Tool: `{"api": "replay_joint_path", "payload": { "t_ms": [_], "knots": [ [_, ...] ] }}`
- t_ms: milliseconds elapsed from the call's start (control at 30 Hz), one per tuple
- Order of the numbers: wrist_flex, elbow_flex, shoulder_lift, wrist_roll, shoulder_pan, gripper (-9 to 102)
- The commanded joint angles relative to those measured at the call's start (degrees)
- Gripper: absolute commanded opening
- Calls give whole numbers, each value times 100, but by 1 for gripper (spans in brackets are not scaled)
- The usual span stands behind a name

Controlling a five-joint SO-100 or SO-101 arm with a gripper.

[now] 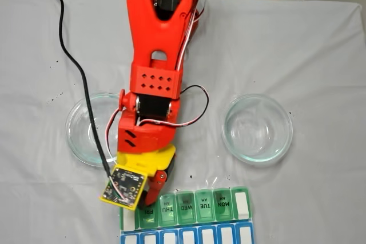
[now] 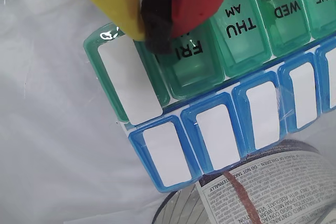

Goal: Sort medicines into box.

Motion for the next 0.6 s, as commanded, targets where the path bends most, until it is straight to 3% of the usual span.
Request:
{"api": "replay_joint_path", "payload": {
  "t_ms": [0, 333, 567],
  "knots": [
    [-44, -62, -396, -246, -229, 0],
    [-264, -879, -1846, -853, -334, 0],
    [105, -861, -1292, -703, -404, 0]
  ]
}}
